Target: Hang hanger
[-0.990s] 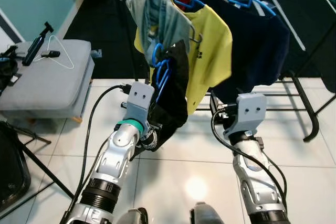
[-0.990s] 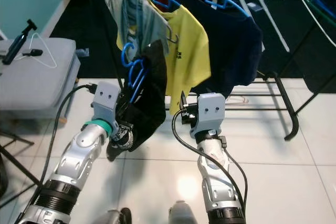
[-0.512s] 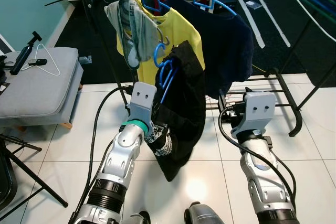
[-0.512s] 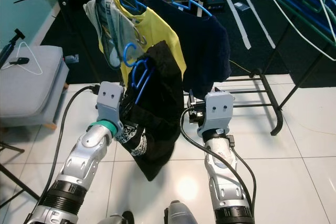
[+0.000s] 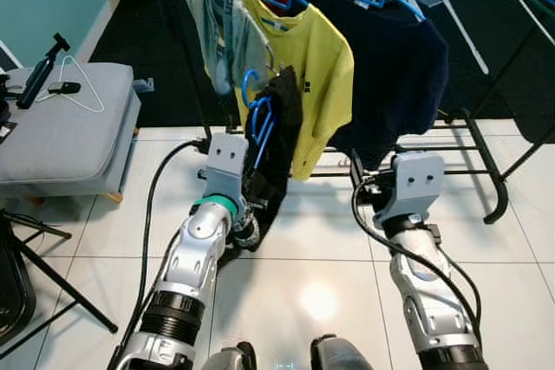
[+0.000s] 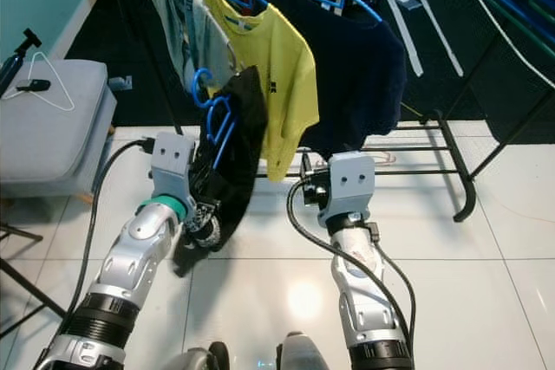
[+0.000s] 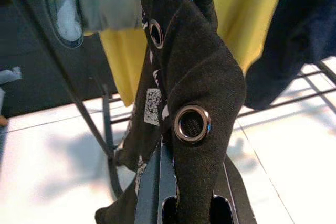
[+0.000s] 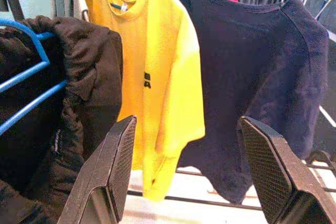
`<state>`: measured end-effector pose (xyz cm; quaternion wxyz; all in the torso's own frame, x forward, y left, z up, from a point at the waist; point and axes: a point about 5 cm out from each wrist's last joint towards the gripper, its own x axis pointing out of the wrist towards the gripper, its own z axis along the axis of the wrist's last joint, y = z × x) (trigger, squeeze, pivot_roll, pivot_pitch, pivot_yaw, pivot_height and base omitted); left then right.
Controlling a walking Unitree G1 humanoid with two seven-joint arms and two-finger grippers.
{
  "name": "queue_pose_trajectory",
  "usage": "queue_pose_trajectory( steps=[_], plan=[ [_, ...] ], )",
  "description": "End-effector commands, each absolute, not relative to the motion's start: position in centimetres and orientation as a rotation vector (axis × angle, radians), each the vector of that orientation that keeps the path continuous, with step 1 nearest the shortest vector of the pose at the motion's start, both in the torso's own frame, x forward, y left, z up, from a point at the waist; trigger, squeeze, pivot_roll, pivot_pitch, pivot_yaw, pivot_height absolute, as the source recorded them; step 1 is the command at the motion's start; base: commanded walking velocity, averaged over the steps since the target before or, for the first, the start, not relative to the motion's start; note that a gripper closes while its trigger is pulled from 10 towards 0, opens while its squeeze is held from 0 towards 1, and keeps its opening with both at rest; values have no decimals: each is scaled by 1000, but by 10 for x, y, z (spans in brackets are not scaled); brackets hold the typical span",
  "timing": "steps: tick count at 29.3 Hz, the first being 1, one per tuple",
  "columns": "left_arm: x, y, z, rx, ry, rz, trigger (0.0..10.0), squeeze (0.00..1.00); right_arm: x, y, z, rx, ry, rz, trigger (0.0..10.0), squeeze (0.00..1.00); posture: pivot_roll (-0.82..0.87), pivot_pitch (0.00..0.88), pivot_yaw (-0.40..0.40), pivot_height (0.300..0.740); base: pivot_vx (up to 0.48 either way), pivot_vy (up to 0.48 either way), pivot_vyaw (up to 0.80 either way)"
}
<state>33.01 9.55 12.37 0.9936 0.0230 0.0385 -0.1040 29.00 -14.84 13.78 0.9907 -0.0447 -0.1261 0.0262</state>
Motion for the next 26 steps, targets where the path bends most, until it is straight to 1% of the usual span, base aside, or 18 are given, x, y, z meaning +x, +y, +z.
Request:
queue_pose_trajectory(
  steps=[1,7,8,9,10,12,17,21,22,23,24,25,26],
  plan=[
    [332,96,143,52,-24,-182,10000,0,289,-148,148,-118,-288,68,10000,0,-191,81,121,740,480,0,0],
    [333,97,149,48,-46,-167,10000,0,288,-148,154,-133,-310,79,10000,0,-193,81,121,740,480,0,0],
    [333,100,160,33,-82,-149,10000,0,288,-150,159,-145,-324,86,10000,0,-198,84,121,740,480,0,0],
    [333,100,160,33,-82,-149,10000,0,288,-150,159,-145,-324,86,10000,0,-198,84,121,740,480,0,0],
    [333,105,172,18,-119,-138,10000,0,286,-154,158,-152,-319,82,10000,0,-196,86,120,740,480,0,0],
    [332,109,181,10,-142,-133,10000,0,284,-159,155,-153,-304,71,10000,0,-193,88,118,740,480,0,0],
    [329,116,188,2,-155,-123,10000,0,283,-165,149,-154,-283,54,10000,0,-191,88,118,740,430,0,0],
    [325,118,187,-1,-150,-148,10000,0,283,-166,147,-157,-277,48,10000,0,-190,88,120,740,0,0,0],
    [320,117,185,-2,-142,-198,10000,0,284,-166,147,-158,-276,47,10000,0,-189,87,119,740,0,0,0],
    [320,117,185,-2,-142,-198,10000,0,284,-166,147,-158,-276,47,10000,0,-189,87,119,740,0,0,0],
    [315,116,182,-1,-129,-257,10000,0,284,-166,147,-159,-276,46,10000,0,-186,89,118,740,0,0,0],
    [315,116,182,-1,-129,-257,10000,0,284,-166,147,-159,-276,46,10000,0,-186,89,118,740,0,0,0],
    [309,115,180,4,-119,-318,10000,0,284,-167,147,-161,-272,47,10000,0,-182,91,118,740,0,0,0]
  ],
)
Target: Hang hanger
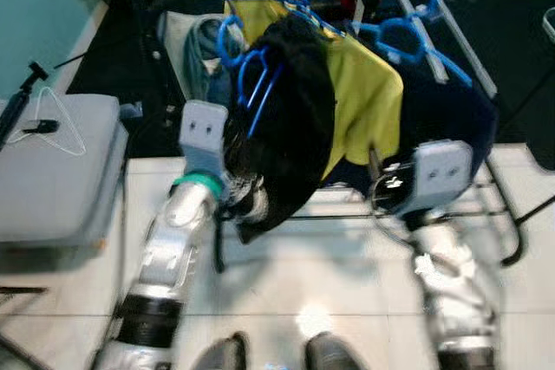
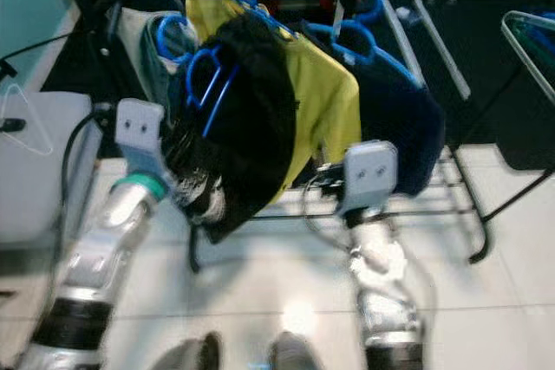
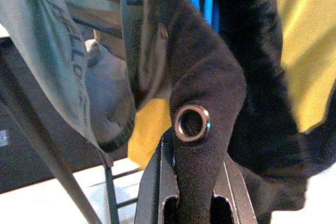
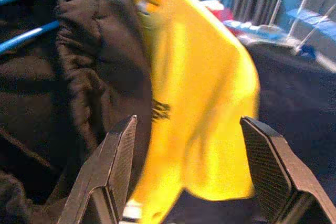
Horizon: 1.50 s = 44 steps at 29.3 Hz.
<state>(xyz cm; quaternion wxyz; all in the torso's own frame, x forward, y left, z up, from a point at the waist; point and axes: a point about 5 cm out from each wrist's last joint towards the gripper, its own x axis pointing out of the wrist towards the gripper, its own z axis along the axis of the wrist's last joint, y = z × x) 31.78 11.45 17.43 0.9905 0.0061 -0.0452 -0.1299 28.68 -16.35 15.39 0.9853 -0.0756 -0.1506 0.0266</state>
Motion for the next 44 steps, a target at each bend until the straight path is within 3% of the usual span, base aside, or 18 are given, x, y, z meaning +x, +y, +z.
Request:
queue_pose_trajectory(
  steps=[1,5,7,9,11,17,19,24,28,30,32,34,35,37,42,44],
  plan=[
    [309,115,180,4,-119,-318,10000,0,284,-167,147,-161,-272,47,10000,0,-182,91,118,740,0,0,0],
    [303,117,177,0,-96,-384,10000,0,284,-167,147,-162,-268,48,10000,0,-180,91,118,740,0,0,0],
    [286,122,170,0,-39,-563,10000,0,283,-166,144,-163,-257,51,10000,0,-171,97,115,740,0,0,0],
    [286,122,170,0,-39,-563,10000,0,283,-166,144,-163,-257,51,10000,0,-171,97,115,740,0,0,0],
    [262,132,161,39,33,-759,10000,0,282,-167,141,-165,-246,53,10000,0,-164,100,110,740,0,0,0],
    [229,152,151,49,157,-944,10000,0,283,-168,138,-170,-234,53,10000,0,-152,104,101,740,0,0,0],
    [198,175,146,48,283,-1093,10000,0,283,-169,135,-175,-223,57,10000,0,-142,107,100,740,0,0,0],
    [193,204,148,49,351,-1053,10000,0,284,-169,133,-178,-217,60,10000,0,-132,110,101,740,0,0,0],
    [193,207,148,49,355,-1047,10000,0,284,-169,133,-177,-216,60,10000,0,-130,110,101,740,0,0,0],
    [212,235,167,66,282,-872,10000,0,284,-168,131,-176,-209,66,10000,0,-100,111,87,740,0,0,0],
    [212,235,167,66,282,-872,10000,0,284,-168,131,-176,-209,66,10000,0,-100,111,87,740,0,0,0],
    [211,261,173,151,295,-792,10000,0,286,-165,129,-176,-202,81,10000,0,-87,107,81,740,0,0,0],
    [211,261,173,151,295,-792,10000,0,286,-165,129,-176,-202,81,10000,0,-87,107,81,740,0,0,0],
    [188,268,157,182,428,-861,10000,0,289,-164,129,-177,-202,90,10000,0,-76,102,81,740,0,0,0],
    [175,270,148,180,502,-903,10000,0,290,-164,129,-178,-204,92,10000,0,-72,99,82,740,0,0,0],
    [158,280,133,196,606,-925,10000,0,292,-164,128,-179,-205,92,10000,0,-72,93,83,740,0,0,0]
  ],
)
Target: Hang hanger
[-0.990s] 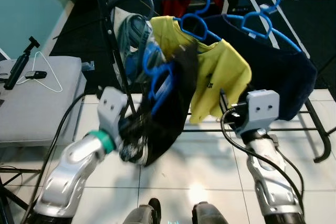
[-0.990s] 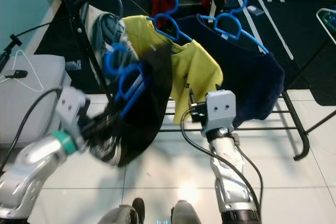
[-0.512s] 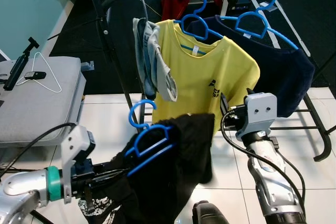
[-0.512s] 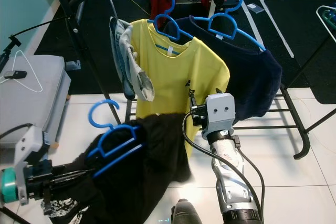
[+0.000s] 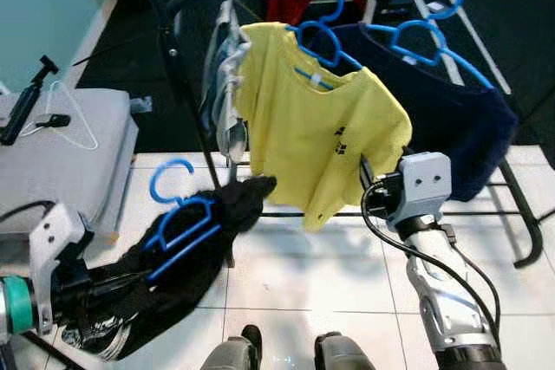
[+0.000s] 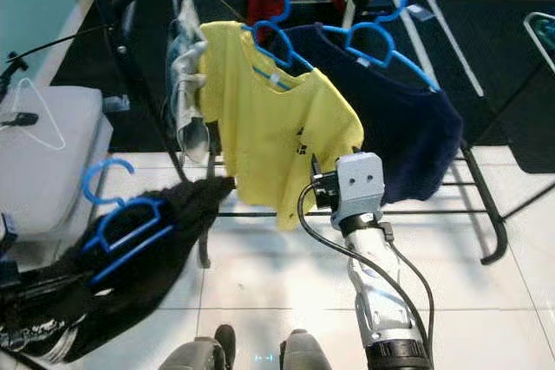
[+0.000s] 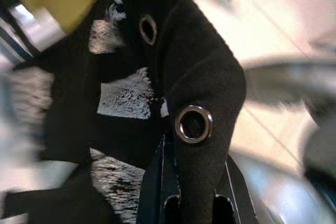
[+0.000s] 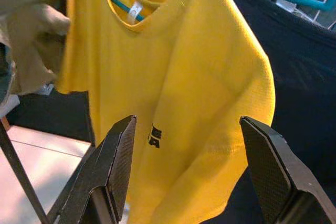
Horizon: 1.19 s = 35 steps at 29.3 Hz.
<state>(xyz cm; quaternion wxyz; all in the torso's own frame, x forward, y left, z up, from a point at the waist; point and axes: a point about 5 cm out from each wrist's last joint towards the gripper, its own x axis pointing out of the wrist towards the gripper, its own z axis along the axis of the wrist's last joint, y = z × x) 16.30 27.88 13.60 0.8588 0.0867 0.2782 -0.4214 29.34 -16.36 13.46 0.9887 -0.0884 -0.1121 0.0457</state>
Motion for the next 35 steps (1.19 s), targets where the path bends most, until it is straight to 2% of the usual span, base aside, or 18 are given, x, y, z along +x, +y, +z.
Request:
queue_pose_trajectory(
  steps=[1,3,4,6,8,10,13,17,19,23,28,35],
  plan=[
    [161,290,129,215,622,-870,10000,0,292,-164,128,-179,-206,92,10000,0,-72,92,83,740,0,0,0],
    [161,290,129,215,622,-870,10000,0,292,-164,128,-179,-206,92,10000,0,-72,92,83,740,0,0,0],
    [175,303,128,242,594,-743,10000,0,292,-164,128,-179,-205,93,10000,0,-72,89,83,740,0,0,0],
    [175,303,128,242,594,-743,10000,0,292,-164,128,-179,-205,93,10000,0,-72,89,83,740,0,0,0],
    [205,306,137,225,450,-540,10000,0,292,-164,128,-180,-207,94,10000,0,-78,86,83,740,0,0,0],
    [215,302,143,184,388,-493,10000,0,292,-164,128,-180,-209,94,10000,0,-79,86,84,740,0,0,0],
    [221,290,150,123,331,-502,10000,0,292,-163,128,-180,-211,96,10000,0,-80,85,85,740,0,0,0],
    [219,240,176,-13,189,-700,10000,0,292,-162,127,-179,-212,102,10000,0,-78,88,87,740,0,0,0],
    [219,240,176,-13,189,-700,10000,0,292,-162,127,-179,-212,102,10000,0,-78,88,87,740,0,0,0],
    [231,222,185,-51,110,-653,10000,0,291,-160,127,-180,-218,112,10000,0,-85,86,95,740,0,0,0],
    [251,200,198,-115,18,-506,10000,0,283,-150,140,-195,-265,203,10000,0,-100,91,101,740,0,0,0],
    [250,204,208,-126,5,-468,10000,0,267,-143,150,-196,-286,296,10000,0,-90,97,99,740,0,0,0]
  ],
)
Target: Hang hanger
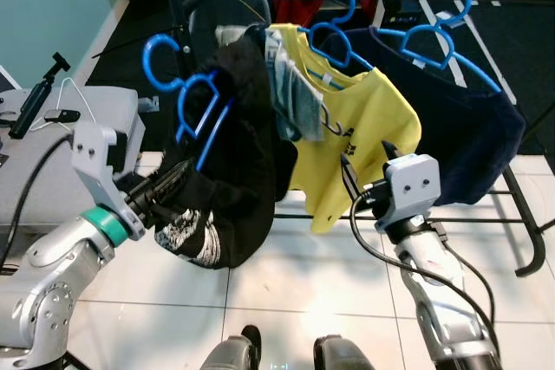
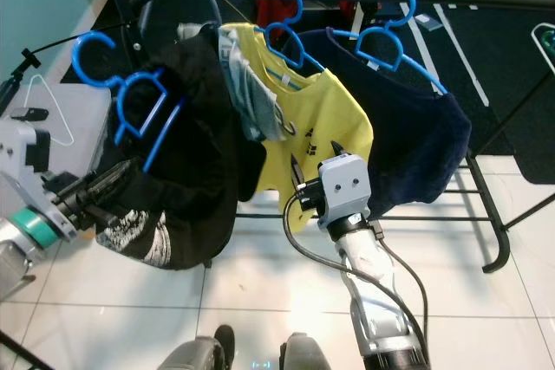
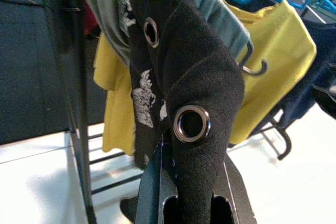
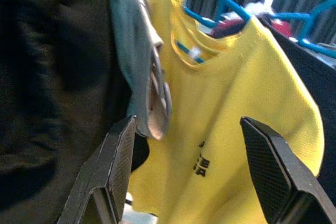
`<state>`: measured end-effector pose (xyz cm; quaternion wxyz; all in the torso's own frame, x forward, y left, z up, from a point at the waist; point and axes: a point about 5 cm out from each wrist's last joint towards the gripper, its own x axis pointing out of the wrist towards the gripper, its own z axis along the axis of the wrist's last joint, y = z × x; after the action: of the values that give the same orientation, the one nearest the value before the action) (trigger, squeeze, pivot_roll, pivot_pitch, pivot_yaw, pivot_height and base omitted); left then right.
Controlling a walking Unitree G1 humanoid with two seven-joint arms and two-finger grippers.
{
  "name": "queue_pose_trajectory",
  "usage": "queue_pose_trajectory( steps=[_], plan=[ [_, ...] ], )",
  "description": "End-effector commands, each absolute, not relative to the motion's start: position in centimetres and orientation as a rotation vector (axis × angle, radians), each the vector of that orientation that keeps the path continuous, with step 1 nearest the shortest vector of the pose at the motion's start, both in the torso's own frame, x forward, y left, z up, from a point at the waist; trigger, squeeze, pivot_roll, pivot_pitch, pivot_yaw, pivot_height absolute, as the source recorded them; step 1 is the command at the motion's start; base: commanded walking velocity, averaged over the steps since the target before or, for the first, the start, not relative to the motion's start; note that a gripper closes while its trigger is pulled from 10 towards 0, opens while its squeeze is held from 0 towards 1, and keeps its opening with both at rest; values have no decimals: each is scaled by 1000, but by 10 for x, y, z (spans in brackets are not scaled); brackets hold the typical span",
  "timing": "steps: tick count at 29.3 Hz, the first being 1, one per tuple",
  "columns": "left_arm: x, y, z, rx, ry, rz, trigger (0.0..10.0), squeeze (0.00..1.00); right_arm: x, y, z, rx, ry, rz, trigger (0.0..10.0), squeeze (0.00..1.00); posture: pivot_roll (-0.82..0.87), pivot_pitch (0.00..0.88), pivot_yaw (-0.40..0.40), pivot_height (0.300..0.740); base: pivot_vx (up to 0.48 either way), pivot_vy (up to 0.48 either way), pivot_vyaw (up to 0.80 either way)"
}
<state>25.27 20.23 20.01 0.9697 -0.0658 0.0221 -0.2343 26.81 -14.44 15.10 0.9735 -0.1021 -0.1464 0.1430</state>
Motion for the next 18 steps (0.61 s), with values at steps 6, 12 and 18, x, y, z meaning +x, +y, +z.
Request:
queue_pose_trajectory(
  steps=[6,12,18],
  plan=[
    [256,197,223,-176,-42,-411,10000,0,243,-124,158,-207,-299,453,10000,0,-84,95,95,740,0,0,0],
    [271,152,222,-216,-64,-421,10000,0,246,-130,163,-202,-313,391,10000,0,-115,92,100,740,0,0,0],
    [295,109,225,-254,-75,-406,10000,0,253,-135,180,-203,-356,336,10000,0,-146,87,116,740,0,0,0]
  ],
)
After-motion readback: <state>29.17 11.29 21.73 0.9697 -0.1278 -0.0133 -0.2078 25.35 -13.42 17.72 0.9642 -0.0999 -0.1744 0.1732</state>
